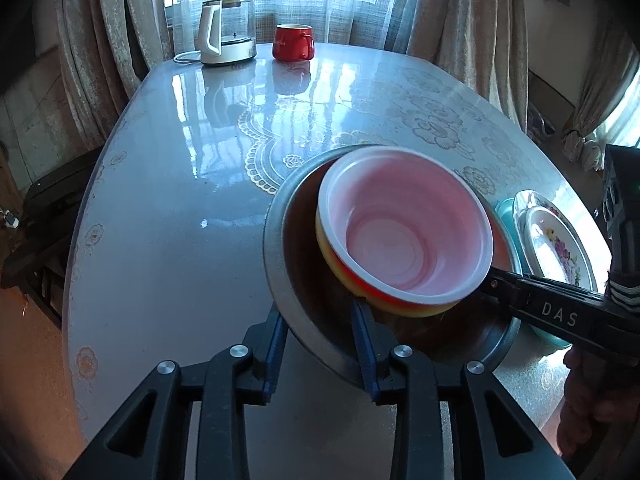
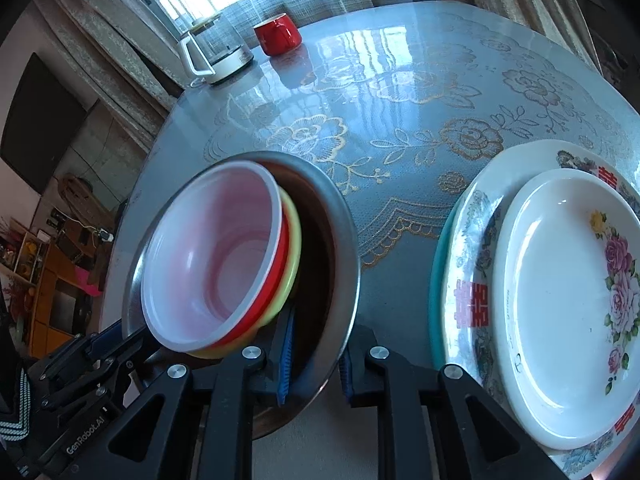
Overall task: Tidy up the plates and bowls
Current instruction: 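Lift the nested steel bowl with both grippers and carry it over the plates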
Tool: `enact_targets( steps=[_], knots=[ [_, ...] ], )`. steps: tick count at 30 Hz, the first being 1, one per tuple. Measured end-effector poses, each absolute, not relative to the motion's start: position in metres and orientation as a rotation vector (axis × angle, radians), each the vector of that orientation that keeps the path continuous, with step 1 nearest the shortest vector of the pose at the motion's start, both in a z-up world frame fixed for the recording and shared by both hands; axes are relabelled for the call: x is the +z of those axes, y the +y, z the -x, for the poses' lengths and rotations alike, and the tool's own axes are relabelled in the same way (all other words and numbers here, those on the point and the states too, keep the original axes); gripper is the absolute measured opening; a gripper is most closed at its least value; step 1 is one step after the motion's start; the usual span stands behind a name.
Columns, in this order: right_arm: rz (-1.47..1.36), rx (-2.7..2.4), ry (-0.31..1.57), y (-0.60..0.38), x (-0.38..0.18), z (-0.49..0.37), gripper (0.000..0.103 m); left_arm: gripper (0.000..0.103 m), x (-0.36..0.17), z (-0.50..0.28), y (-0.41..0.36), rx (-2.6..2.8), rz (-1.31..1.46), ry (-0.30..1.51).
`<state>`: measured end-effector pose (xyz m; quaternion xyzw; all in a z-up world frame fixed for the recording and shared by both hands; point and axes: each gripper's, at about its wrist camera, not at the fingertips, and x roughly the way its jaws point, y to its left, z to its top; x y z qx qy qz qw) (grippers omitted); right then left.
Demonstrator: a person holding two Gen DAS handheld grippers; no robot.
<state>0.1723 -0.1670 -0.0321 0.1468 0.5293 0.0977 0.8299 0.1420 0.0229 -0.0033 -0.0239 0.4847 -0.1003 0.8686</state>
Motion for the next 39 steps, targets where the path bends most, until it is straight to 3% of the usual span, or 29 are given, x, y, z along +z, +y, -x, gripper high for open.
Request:
enact_targets(
  steps=[21, 39],
  knots=[
    [-0.307, 0.231, 1.051, -0.171, -0.021, -0.151, 0.017, 0.031, -0.007, -0.120, 0.032, -0.222, 0.143, 0.882],
    [-0.368, 0.191, 0.926, -0.211, 0.021, -0.121, 0.017, 0.031, 0.040, -0.116, -0.001, -0.296, 0.106, 0.749]
  ],
)
